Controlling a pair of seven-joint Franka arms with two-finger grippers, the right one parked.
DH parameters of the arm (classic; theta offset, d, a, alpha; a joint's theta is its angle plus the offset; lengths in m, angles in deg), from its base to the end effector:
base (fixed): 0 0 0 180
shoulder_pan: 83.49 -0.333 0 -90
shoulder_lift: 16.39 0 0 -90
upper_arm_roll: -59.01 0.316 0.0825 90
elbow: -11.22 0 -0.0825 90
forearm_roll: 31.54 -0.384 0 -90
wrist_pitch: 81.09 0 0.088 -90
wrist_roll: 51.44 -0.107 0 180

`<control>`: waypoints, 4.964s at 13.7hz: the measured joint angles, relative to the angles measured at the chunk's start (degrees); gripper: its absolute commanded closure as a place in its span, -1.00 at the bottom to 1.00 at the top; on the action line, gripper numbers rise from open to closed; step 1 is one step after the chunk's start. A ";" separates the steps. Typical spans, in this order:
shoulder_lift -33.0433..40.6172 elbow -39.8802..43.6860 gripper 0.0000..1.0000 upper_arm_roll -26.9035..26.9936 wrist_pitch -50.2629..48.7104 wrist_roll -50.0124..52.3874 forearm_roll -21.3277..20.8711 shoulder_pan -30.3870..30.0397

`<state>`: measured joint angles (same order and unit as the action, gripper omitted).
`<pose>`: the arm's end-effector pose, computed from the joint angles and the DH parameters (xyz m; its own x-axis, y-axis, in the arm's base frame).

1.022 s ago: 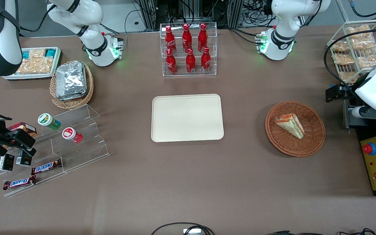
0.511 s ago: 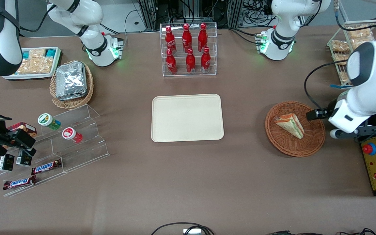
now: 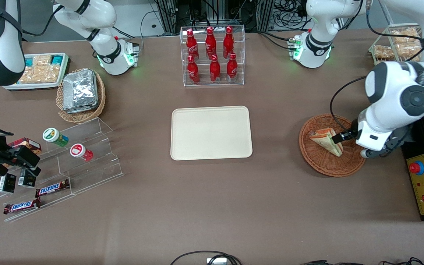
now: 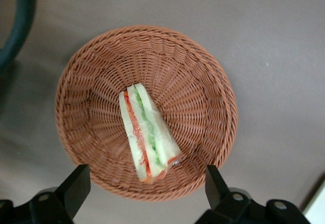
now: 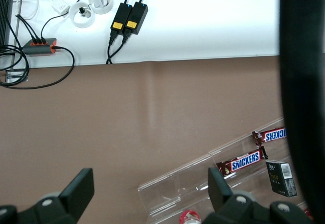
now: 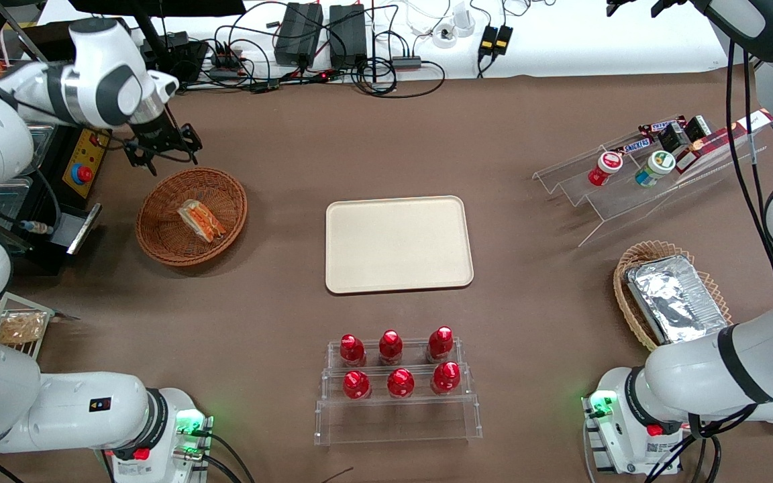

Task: Place sandwich from basket to tray
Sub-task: 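Close the left gripper on the wrapped sandwich's edge, then lift the sandwich out of the basket with the left gripper, then carry the sandwich over the cream tray and lower it onto the tray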

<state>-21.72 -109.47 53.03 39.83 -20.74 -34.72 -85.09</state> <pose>0.5474 -0.0388 0.3668 0.9070 0.4170 -0.0583 0.4125 -0.9078 -0.0756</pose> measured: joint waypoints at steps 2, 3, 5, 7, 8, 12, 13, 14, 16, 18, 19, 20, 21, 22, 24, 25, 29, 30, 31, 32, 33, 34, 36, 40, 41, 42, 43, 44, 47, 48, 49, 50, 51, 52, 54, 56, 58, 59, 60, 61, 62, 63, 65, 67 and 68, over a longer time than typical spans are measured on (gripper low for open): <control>0.82 -5.13 -1.00 0.00 5.68 5.15 0.00 0.00; 0.95 -6.90 -1.00 0.00 7.72 7.11 -0.01 0.01; 1.16 -10.43 -1.00 0.00 12.34 9.31 -0.01 0.01; 1.22 -14.09 -1.00 0.05 17.79 11.85 -0.01 0.00; 1.22 -15.65 -1.00 0.07 20.22 13.30 -0.01 0.00; 1.20 -20.27 -1.00 0.13 27.27 15.86 -0.01 0.00; 1.09 -21.39 -1.00 0.19 28.96 16.19 -0.01 0.00; 0.87 -22.30 -1.00 0.27 30.42 16.73 -0.01 0.00; -0.13 -23.19 -1.00 0.34 32.35 17.75 -0.01 0.00; -1.24 -23.22 -0.94 0.40 33.05 18.38 -0.01 -0.01; -1.66 -23.22 -0.81 0.43 33.34 18.88 0.01 -0.02; -2.01 -23.22 -0.62 0.45 33.68 19.47 0.01 -0.02; -2.30 -23.22 -0.26 0.45 34.03 19.91 0.01 -0.02; -2.54 -23.21 0.19 0.47 34.29 20.13 0.01 -0.02; -2.76 -23.20 1.00 0.53 34.52 20.95 0.01 -0.06; -2.78 -23.16 1.00 0.56 34.56 21.37 0.01 -0.08; -2.78 -22.84 1.00 0.65 34.58 21.85 0.01 -0.09; -2.73 -22.65 1.00 0.68 34.58 21.85 0.01 -0.09; -2.57 -22.36 1.00 0.68 34.50 21.81 -0.02 -0.09; -2.22 -22.05 1.00 0.68 34.17 21.54 -0.04 -0.09; -1.59 -21.60 1.00 0.68 33.02 20.82 -0.08 -0.09; -0.67 -20.86 1.00 0.68 30.69 19.31 -0.10 -0.09; 1.77 -18.69 1.00 0.68 25.01 15.03 -0.12 -0.09; 5.23 -10.69 1.00 0.43 9.94 7.18 -0.12 0.01; 5.24 -7.17 1.00 0.03 5.40 5.69 -0.13 0.17; 5.17 -3.83 1.00 -0.58 1.80 4.71 -0.13 0.55; 5.10 -1.04 1.00 -1.60 -0.67 4.28 -0.13 1.00; 5.00 1.06 1.00 -3.07 -2.02 4.13 -0.14 1.45; 3.89 4.34 1.00 -9.33 -2.61 4.15 -0.14 2.18; 3.15 5.31 1.00 -11.45 -2.76 4.15 -0.15 2.29; 2.33 6.26 1.00 -13.49 -2.94 4.15 -0.59 2.36; 1.56 7.11 1.00 -15.46 -3.13 4.16 -2.00 2.42; 0.87 7.77 1.00 -17.40 -3.26 4.18 -3.25 2.46; 0.23 8.56 1.00 -19.46 -3.32 4.25 -3.90 2.48; -0.92 9.74 1.00 -22.94 -3.52 4.41 -4.30 2.59; -2.01 10.28 1.00 -25.28 -3.65 4.94 -4.38 3.36; -3.34 10.49 1.00 -25.78 -3.65 6.18 -4.41 5.86; -4.22 10.67 1.00 -25.86 -3.65 7.37 -4.47 7.01; -5.25 10.94 1.00 -25.91 -3.62 8.44 -4.52 8.29; -6.49 11.43 1.00 -25.93 -3.62 9.47 -4.58 9.90; -7.88 11.93 1.00 -25.95 -3.60 10.87 -5.19 11.51; -9.41 12.36 1.00 -25.96 -3.40 12.93 -6.93 13.08; -12.92 12.77 1.00 -25.99 -1.30 18.41 -11.14 15.96; -16.96 12.87 1.00 -25.98 1.35 23.10 -14.74 18.61; -18.99 12.92 1.00 -25.98 2.43 24.99 -16.28 19.73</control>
<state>-40.71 -96.56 27.05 42.26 4.25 -51.00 -65.36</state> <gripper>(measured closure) 0.806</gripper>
